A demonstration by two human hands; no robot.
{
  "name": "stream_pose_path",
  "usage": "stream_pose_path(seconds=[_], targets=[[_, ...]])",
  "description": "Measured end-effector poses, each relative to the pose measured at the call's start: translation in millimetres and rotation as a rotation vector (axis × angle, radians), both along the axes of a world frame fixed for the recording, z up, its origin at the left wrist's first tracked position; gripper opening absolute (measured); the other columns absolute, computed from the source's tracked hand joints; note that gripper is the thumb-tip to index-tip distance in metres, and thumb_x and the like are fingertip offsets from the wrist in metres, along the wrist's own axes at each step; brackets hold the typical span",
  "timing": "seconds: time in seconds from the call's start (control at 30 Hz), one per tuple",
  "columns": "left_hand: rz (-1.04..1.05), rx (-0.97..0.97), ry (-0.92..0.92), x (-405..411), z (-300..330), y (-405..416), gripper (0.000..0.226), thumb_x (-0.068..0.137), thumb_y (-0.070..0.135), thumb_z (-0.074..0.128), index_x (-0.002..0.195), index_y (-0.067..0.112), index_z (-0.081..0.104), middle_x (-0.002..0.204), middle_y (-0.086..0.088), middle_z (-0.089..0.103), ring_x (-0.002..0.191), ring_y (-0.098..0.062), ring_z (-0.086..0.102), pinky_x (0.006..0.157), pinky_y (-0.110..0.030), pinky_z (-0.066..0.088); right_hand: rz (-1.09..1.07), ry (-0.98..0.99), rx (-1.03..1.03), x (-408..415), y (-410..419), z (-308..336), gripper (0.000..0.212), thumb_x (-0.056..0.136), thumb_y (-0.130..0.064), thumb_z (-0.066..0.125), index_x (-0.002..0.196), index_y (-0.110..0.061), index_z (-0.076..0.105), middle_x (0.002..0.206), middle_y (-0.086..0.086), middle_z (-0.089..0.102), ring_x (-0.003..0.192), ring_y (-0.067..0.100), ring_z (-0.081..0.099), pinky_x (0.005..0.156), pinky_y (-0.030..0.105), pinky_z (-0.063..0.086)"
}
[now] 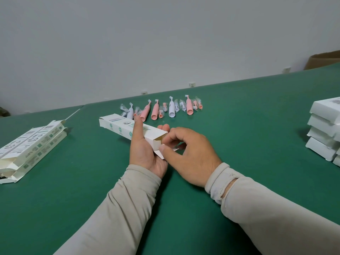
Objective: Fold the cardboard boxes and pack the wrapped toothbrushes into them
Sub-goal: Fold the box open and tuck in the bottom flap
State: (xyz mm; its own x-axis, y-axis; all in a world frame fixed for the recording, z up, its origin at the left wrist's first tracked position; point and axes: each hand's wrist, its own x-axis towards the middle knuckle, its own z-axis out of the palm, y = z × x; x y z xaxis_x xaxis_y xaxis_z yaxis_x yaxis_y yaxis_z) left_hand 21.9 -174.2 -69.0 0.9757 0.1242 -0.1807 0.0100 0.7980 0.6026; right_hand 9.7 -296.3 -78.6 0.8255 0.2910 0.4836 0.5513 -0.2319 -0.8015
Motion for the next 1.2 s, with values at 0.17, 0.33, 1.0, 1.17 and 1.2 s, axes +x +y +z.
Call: stream_pose_path(seconds=[0.17,0.33,1.0,1.17,1.2], targets=[[0.041,0.004,0.013,1.5,0.3,9.6,0.074,0.084,0.069,0.06,0.119,0.004,0.052,0.075,-0.005,0.062,0.073,-0.024,0.063,0.09,-0.039,0.053,0.105,-0.217,-0.348,-2.5,-8.7,7.3,0.038,0.076,-0.036,0.057,0.113,-0.03,0.05,0.112,-0.022,0.05,0.106,0.013,0.053,0.094,0.038,0.048],[0.039,0.009,0.019,2.3,0.1,9.5,0.077,0.082,0.07,0.061,0.123,0.005,0.053,0.095,-0.009,0.06,0.086,-0.028,0.066,0.099,-0.043,0.052,0.069,-0.264,-0.425,0.2,-7.0,7.0,0.041,0.085,-0.023,0.062,0.125,-0.03,0.056,0.114,-0.009,0.054,0.109,0.017,0.05,0.096,0.044,0.047],[-0.001,0.01,-0.139,4.2,-1.4,2.5,0.068,0.092,0.057,0.057,0.149,0.021,0.045,0.106,-0.011,0.045,0.103,-0.024,0.045,0.112,-0.042,0.039,-0.021,-0.275,-0.232,4.2,-12.6,8.2,0.016,0.092,-0.021,0.065,0.108,-0.019,0.065,0.108,-0.004,0.06,0.109,0.023,0.06,0.091,0.045,0.05],[-0.037,0.009,-0.134,5.5,-1.7,4.4,0.088,0.073,0.056,0.067,0.149,0.018,0.043,0.113,-0.014,0.038,0.106,-0.026,0.043,0.118,-0.046,0.03,-0.025,-0.307,-0.234,5.8,-11.4,7.6,0.018,0.093,-0.018,0.067,0.109,-0.019,0.074,0.111,-0.004,0.062,0.117,0.022,0.06,0.095,0.045,0.05],[-0.032,0.007,-0.128,5.6,-2.1,4.4,0.088,0.074,0.056,0.067,0.149,0.018,0.043,0.109,-0.013,0.042,0.105,-0.026,0.044,0.117,-0.044,0.032,-0.032,-0.325,-0.24,5.6,-11.4,7.5,0.018,0.093,-0.017,0.067,0.109,-0.018,0.075,0.11,-0.003,0.064,0.116,0.022,0.061,0.094,0.045,0.051]])
